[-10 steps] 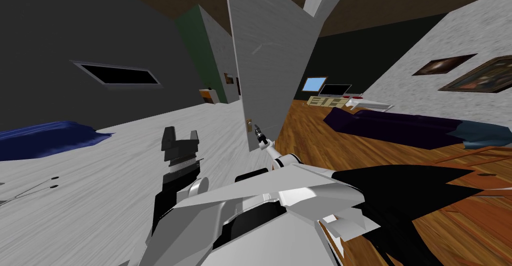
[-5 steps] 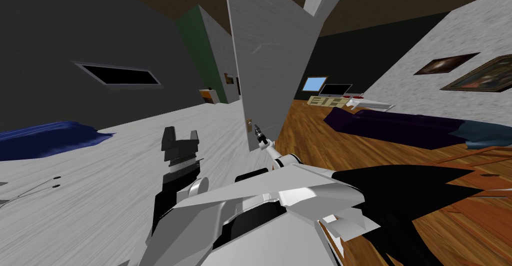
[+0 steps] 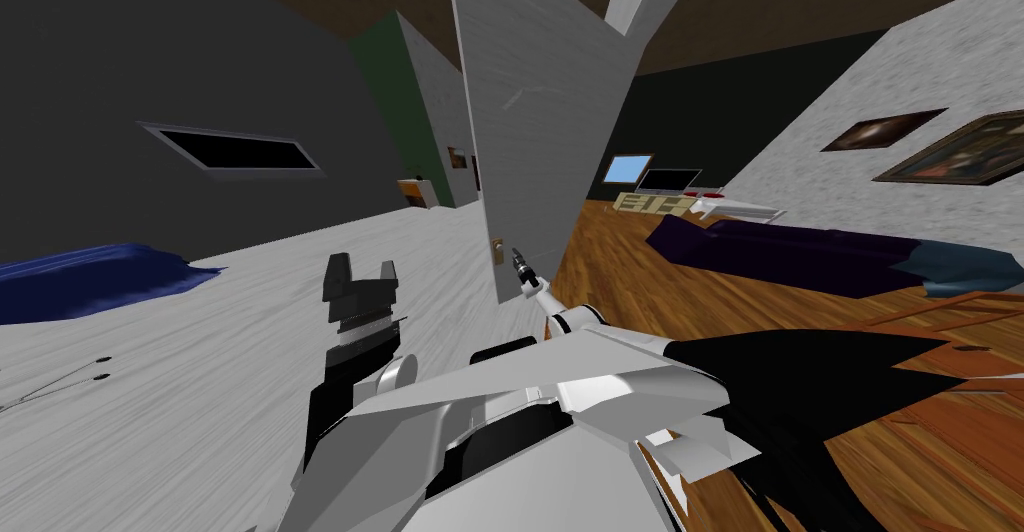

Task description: Push the door open

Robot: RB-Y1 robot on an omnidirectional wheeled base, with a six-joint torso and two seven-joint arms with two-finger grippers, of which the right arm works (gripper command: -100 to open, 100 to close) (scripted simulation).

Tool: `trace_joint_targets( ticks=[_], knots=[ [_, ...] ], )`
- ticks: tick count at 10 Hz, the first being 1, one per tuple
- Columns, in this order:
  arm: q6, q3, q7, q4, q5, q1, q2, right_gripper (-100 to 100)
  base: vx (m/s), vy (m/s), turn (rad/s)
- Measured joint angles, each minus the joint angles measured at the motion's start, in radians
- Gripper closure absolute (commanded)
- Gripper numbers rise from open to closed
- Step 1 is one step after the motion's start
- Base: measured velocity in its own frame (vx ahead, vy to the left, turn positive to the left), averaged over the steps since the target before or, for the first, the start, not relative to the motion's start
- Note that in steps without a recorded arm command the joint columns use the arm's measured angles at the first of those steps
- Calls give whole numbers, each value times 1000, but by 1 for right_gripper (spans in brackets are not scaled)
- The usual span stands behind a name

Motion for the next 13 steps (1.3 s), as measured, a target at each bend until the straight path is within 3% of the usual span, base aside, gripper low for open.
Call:
trace_joint_targets(
  ticks=[2,5,12,13],
  knots=[
    [9,8,-4,-19,1,10,28,-100,-10,-3,-20],
    [15,9,-3,-27,2,13,43,-100,0,0,1],
    [14,9,-2,-26,2,13,43,-100,2,-2,-5],
    [19,19,-12,-46,4,27,18,-100,37,-15,-20]
  ],
)
